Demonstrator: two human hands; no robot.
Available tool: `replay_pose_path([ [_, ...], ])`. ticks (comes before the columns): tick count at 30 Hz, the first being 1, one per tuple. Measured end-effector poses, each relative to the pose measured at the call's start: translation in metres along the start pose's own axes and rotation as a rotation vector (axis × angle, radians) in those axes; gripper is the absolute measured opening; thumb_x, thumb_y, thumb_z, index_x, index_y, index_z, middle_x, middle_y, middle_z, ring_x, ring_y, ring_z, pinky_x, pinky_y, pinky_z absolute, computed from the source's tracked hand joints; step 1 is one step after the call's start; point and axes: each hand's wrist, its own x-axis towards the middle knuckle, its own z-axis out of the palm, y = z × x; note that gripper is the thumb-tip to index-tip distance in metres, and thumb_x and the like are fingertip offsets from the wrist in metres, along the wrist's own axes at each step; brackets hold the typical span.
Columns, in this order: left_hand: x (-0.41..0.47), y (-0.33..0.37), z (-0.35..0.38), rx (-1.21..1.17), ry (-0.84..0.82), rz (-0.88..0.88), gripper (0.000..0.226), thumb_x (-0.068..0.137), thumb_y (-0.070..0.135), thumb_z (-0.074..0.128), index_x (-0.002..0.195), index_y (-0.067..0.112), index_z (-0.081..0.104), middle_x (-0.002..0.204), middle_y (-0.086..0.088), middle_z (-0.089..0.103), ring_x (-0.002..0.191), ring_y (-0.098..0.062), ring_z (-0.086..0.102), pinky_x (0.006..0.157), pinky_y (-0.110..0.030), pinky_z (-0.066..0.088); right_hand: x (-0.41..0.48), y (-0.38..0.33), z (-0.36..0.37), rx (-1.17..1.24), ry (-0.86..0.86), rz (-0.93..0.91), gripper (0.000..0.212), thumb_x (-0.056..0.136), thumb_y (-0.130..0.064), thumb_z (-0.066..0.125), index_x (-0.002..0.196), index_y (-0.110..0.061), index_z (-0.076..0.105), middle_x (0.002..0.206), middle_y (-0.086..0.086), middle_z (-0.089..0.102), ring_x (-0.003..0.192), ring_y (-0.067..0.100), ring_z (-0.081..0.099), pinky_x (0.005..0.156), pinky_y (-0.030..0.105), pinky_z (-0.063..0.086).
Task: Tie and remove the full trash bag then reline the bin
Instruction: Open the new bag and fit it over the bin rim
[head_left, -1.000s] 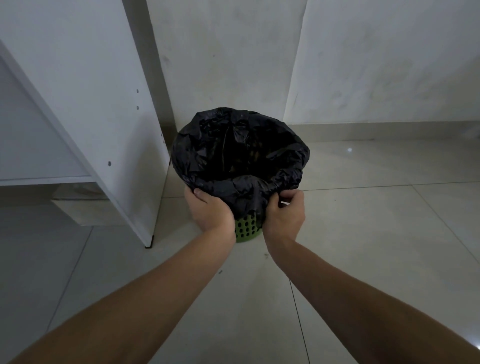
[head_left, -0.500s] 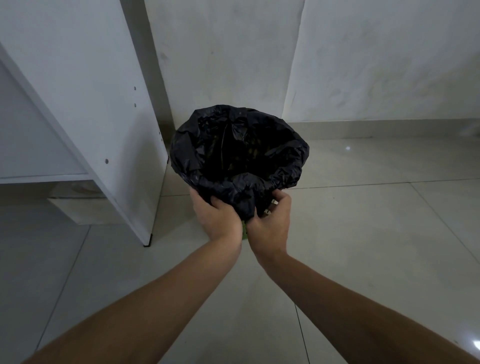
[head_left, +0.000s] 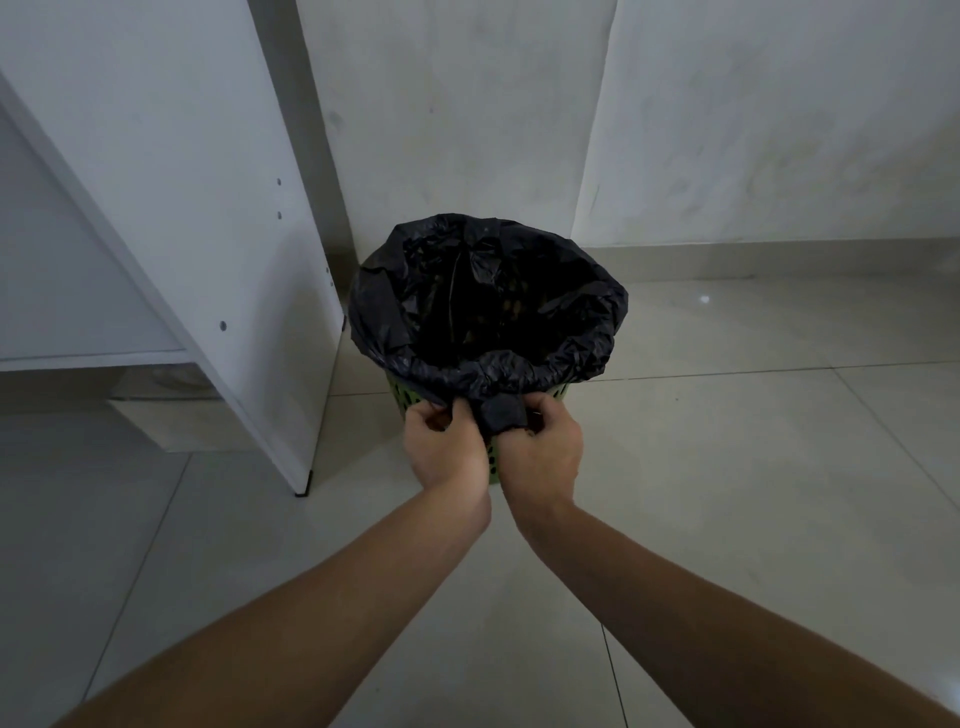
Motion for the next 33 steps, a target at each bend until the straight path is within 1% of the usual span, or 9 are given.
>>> replay_pose_path([
  [3, 0.001, 0.001, 0.001, -0.071, -0.070, -0.072, 0.014, 0.091, 0.015, 0.065, 0.084, 0.017, 0.053, 0.091, -0.006, 0.065, 0.088, -0.029, 0.065, 0.082, -0.044, 0.058, -0.009, -0.002, -0.002, 0.179, -0.087, 0.043, 0.012, 0.089, -0.030, 0.054, 0.088, -0.025, 0.065, 0.107, 0.010, 0.064, 0.098, 0.020, 0.062, 0.079, 0.027, 0.052],
  [6, 0.006, 0.003, 0.000, -0.066, -0.108, -0.095, 0.015, 0.091, 0.014, 0.067, 0.084, 0.014, 0.053, 0.090, -0.008, 0.066, 0.088, -0.032, 0.067, 0.084, -0.045, 0.058, -0.013, -0.002, -0.005, 0.120, -0.142, -0.039, 0.037, 0.087, -0.057, 0.053, 0.088, -0.022, 0.066, 0.105, 0.003, 0.062, 0.095, 0.012, 0.063, 0.078, 0.022, 0.052],
  [10, 0.010, 0.003, -0.002, -0.027, -0.136, -0.115, 0.012, 0.090, 0.016, 0.067, 0.086, 0.012, 0.057, 0.099, -0.012, 0.070, 0.092, -0.030, 0.068, 0.086, -0.046, 0.059, -0.004, 0.000, -0.003, -0.033, -0.051, -0.083, 0.015, 0.092, -0.028, 0.065, 0.092, -0.015, 0.070, 0.099, 0.004, 0.066, 0.093, 0.019, 0.065, 0.084, 0.037, 0.056],
  [12, 0.012, 0.003, -0.003, -0.026, -0.165, -0.153, 0.012, 0.089, 0.016, 0.068, 0.085, 0.012, 0.057, 0.097, -0.010, 0.070, 0.089, -0.027, 0.067, 0.085, -0.044, 0.058, 0.000, 0.002, -0.003, 0.001, -0.036, -0.042, 0.012, 0.094, -0.014, 0.060, 0.096, -0.011, 0.072, 0.095, 0.007, 0.071, 0.089, 0.018, 0.067, 0.080, 0.034, 0.057],
  [16, 0.015, 0.005, -0.003, -0.026, -0.286, -0.274, 0.013, 0.089, 0.019, 0.070, 0.094, 0.010, 0.063, 0.083, -0.006, 0.066, 0.080, -0.020, 0.065, 0.083, -0.035, 0.060, 0.010, 0.000, -0.003, 0.445, -0.028, 0.365, 0.017, 0.090, -0.002, 0.055, 0.095, 0.000, 0.071, 0.094, 0.016, 0.074, 0.086, 0.026, 0.069, 0.081, 0.040, 0.059],
  [22, 0.019, 0.015, -0.003, 0.007, -0.457, -0.404, 0.013, 0.092, 0.022, 0.064, 0.096, 0.010, 0.068, 0.062, 0.002, 0.067, 0.054, -0.011, 0.061, 0.053, -0.023, 0.055, 0.021, -0.009, -0.008, 0.746, -0.028, 0.634, 0.011, 0.091, 0.005, 0.052, 0.092, 0.006, 0.063, 0.069, 0.014, 0.068, 0.040, 0.015, 0.058, 0.045, 0.021, 0.050],
  [26, 0.017, 0.020, -0.004, 0.040, -0.548, -0.439, 0.021, 0.092, 0.022, 0.063, 0.105, 0.007, 0.070, 0.073, -0.003, 0.073, 0.054, -0.013, 0.065, 0.060, -0.026, 0.059, 0.026, -0.008, -0.011, 0.713, -0.108, 0.729, 0.011, 0.096, -0.004, 0.056, 0.099, 0.003, 0.064, 0.075, 0.011, 0.065, 0.038, 0.010, 0.054, 0.036, 0.017, 0.043],
  [30, 0.017, 0.019, -0.003, 0.117, -0.587, -0.417, 0.034, 0.094, 0.027, 0.060, 0.123, 0.009, 0.067, 0.116, -0.009, 0.073, 0.091, -0.020, 0.066, 0.087, -0.033, 0.055, 0.040, -0.013, -0.021, 0.608, -0.272, 0.839, 0.016, 0.099, -0.010, 0.053, 0.085, -0.006, 0.059, 0.062, 0.002, 0.054, 0.029, 0.004, 0.041, 0.028, 0.012, 0.036],
  [33, 0.019, 0.022, -0.005, 0.199, -0.694, -0.450, 0.034, 0.096, 0.032, 0.058, 0.122, 0.011, 0.067, 0.109, -0.006, 0.073, 0.092, -0.020, 0.067, 0.095, -0.035, 0.053, 0.039, -0.014, -0.027, 0.411, -0.263, 0.775, 0.013, 0.096, -0.011, 0.060, 0.084, -0.007, 0.060, 0.066, 0.003, 0.056, 0.032, 0.004, 0.043, 0.031, 0.015, 0.040],
])
